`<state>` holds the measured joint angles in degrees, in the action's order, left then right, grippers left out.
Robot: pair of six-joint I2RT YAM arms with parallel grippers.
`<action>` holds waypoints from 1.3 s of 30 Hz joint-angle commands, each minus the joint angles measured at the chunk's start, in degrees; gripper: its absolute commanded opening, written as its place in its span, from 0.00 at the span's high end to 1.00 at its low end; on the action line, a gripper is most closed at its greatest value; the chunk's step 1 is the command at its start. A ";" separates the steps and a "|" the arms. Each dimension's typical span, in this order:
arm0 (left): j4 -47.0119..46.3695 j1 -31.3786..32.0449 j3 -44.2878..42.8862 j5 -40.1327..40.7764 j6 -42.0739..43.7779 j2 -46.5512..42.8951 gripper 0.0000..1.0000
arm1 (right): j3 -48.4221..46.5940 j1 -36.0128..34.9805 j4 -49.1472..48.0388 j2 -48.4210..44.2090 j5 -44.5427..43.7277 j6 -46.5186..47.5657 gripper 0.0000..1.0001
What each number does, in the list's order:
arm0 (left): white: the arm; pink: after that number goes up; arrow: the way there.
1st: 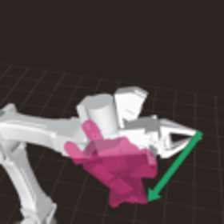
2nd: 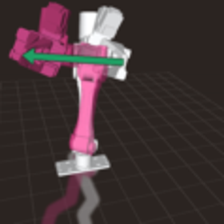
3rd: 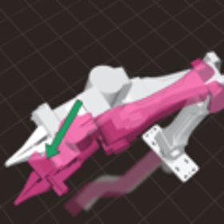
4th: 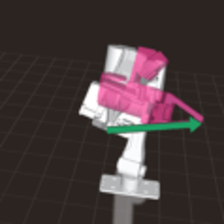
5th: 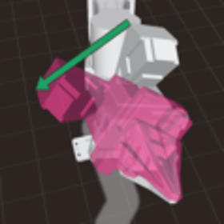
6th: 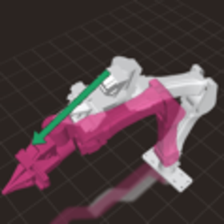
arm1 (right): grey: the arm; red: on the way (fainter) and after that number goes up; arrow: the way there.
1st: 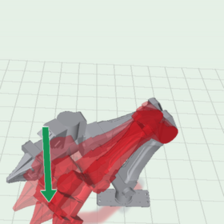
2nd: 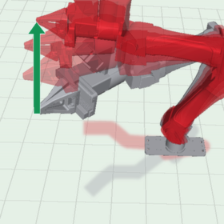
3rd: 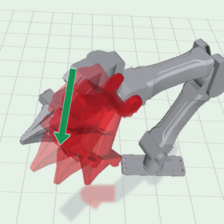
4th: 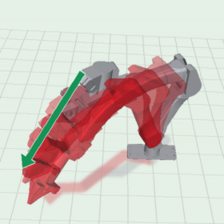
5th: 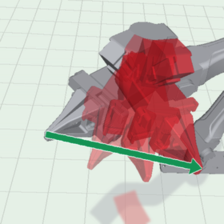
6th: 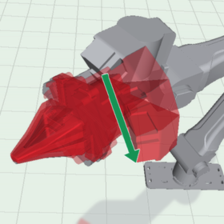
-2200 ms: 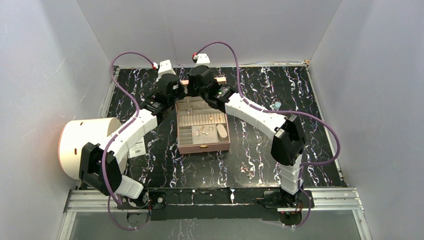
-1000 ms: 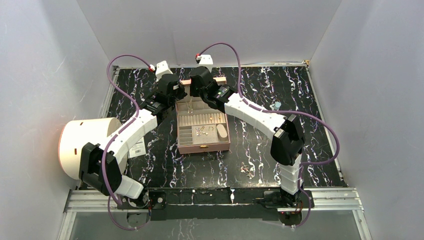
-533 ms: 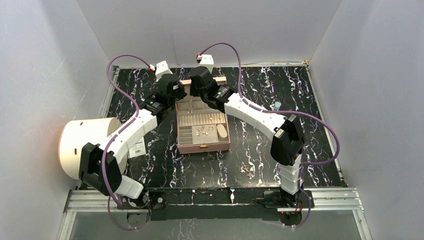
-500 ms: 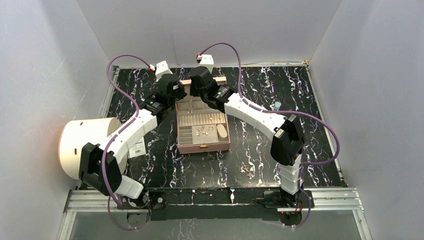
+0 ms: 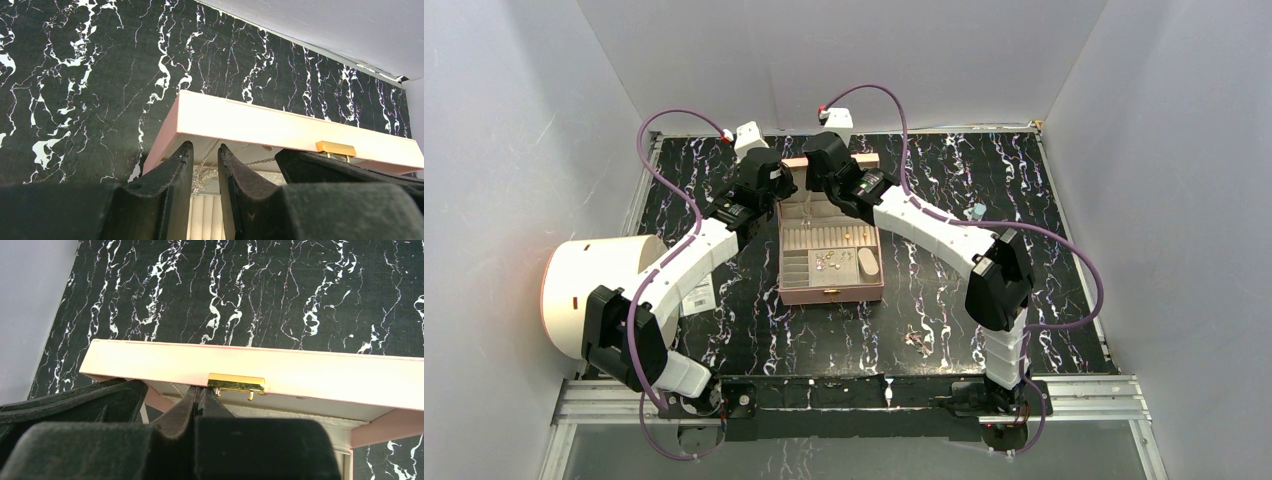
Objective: Organize the mixed jewelry
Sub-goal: Place the jewelry in the jewelry box.
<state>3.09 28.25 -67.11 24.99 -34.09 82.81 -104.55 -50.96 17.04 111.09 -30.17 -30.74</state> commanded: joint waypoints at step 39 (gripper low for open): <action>-2.13 -0.26 2.67 -16.52 17.61 -9.10 0.55 | 21.50 6.64 -8.39 -21.89 24.61 -0.57 0.44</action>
<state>2.15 28.21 -65.65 15.35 -25.45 77.45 -88.09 -44.58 13.02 95.64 -11.05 -31.38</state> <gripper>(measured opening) 0.412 0.535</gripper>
